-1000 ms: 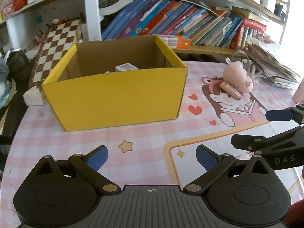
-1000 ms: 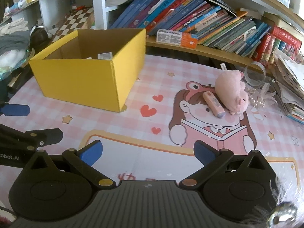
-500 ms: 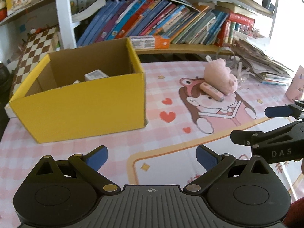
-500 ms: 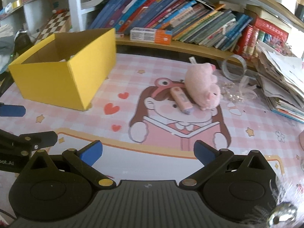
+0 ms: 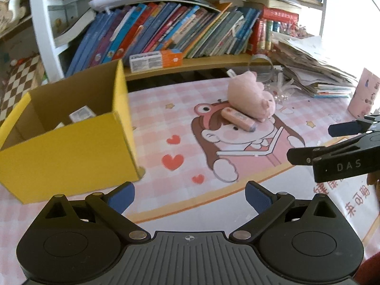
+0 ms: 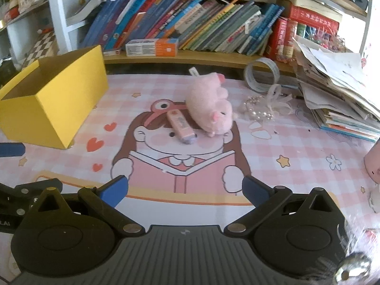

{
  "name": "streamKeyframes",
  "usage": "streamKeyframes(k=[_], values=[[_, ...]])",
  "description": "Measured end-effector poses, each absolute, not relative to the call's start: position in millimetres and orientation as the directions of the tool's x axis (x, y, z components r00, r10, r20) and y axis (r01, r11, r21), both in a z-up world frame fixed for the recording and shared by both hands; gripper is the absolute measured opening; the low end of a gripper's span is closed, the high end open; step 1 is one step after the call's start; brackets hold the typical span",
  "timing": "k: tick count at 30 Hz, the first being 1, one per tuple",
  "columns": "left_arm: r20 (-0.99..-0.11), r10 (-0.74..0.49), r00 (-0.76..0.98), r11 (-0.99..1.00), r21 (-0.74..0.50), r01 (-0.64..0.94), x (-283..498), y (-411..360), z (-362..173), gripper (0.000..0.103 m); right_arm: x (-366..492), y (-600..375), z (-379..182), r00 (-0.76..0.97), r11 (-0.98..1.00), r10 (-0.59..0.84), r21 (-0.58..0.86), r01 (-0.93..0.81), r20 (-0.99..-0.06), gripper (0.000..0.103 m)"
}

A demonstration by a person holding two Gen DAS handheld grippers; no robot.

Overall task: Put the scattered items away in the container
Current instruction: 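Move the right tool toward the pig plush while the left tool approaches the pink USB stick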

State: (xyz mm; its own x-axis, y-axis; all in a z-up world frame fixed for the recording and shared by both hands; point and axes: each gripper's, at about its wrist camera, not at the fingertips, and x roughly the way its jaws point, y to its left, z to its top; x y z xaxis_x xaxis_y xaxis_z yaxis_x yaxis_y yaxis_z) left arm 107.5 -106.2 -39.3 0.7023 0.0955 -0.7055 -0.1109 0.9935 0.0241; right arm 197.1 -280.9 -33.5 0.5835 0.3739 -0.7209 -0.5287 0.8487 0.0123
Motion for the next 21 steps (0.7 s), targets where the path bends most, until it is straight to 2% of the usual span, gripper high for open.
streamKeyframes(k=[19,21], values=[[-0.684,0.055,0.728,0.998,0.04,-0.037,163,-145,-49,0.101,254,-298,-41,0.586,0.857,0.375,0.027,-0.515,-0.718,0.103],[-0.684,0.054,0.728,0.999,0.041,-0.036,171,-147,-51,0.101,261,-296,-41,0.58,0.852,0.382,0.03,-0.523,-0.719,0.1]])
